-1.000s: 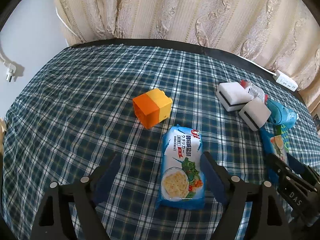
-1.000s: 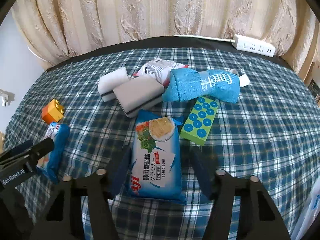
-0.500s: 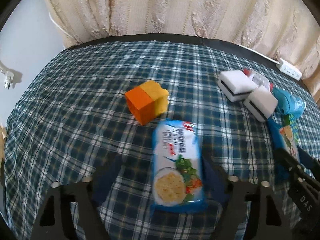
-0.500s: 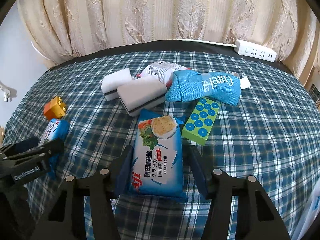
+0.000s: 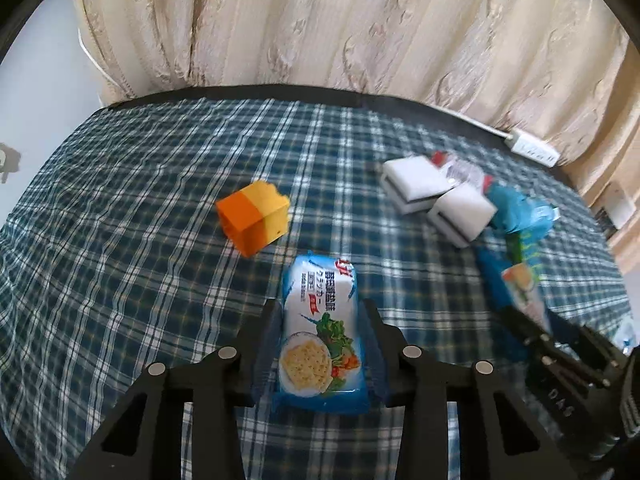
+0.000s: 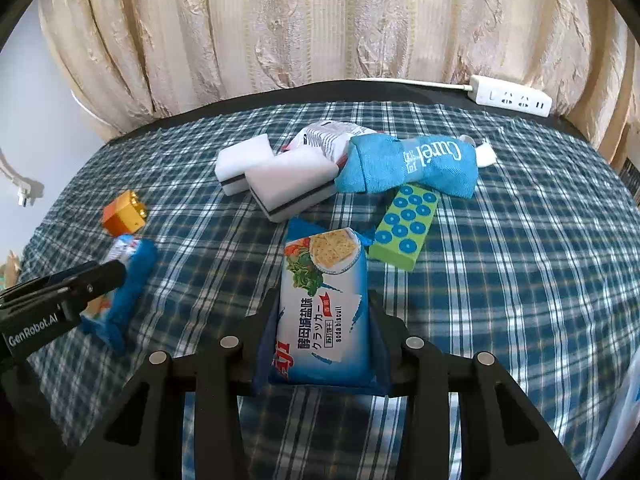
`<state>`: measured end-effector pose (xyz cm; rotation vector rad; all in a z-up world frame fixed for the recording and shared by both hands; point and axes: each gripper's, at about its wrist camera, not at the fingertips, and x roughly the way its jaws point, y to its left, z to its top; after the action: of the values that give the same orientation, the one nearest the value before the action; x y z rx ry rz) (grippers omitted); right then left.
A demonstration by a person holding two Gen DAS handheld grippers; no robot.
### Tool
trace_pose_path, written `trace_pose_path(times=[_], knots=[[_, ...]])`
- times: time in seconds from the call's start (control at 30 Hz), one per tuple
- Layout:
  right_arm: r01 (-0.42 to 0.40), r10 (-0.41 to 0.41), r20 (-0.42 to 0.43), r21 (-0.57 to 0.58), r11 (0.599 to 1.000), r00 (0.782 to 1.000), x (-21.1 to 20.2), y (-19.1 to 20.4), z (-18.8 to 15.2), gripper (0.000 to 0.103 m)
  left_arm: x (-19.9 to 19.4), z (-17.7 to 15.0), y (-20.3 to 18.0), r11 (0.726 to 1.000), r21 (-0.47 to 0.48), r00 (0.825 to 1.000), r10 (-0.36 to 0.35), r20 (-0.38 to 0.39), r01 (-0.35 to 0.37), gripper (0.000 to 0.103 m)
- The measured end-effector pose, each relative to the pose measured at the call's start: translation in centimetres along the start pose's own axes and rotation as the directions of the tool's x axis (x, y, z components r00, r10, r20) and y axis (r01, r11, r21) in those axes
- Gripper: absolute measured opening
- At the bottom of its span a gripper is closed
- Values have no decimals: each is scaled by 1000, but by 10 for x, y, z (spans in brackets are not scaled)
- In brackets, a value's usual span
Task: Organize objects
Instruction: 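Lift the cracker packet with the right gripper and carry it toward the clear bowl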
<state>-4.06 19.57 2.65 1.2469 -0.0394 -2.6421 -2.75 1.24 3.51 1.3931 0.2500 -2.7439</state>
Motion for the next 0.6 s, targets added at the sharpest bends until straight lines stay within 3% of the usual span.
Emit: trace_pose_path(times=[0.17, 0.3, 0.43, 0.6], knots=[[-12, 11, 12, 31, 999, 1000, -13, -5, -7, 41, -4, -1, -5, 1000, 16, 1000, -25, 10, 25, 40], [-13, 13, 4, 34, 999, 1000, -16, -6, -13, 41, 0, 0, -3, 1000, 6, 1000, -6, 4, 6, 40], [-15, 15, 1, 41, 999, 1000, -17, -8, -16, 41, 8, -1, 0, 1000, -4, 1000, 26, -14, -26, 50], [-20, 20, 8, 44, 999, 1000, -20, -7, -19, 41, 16, -3, -3, 999, 14, 999, 38, -36, -38, 53]])
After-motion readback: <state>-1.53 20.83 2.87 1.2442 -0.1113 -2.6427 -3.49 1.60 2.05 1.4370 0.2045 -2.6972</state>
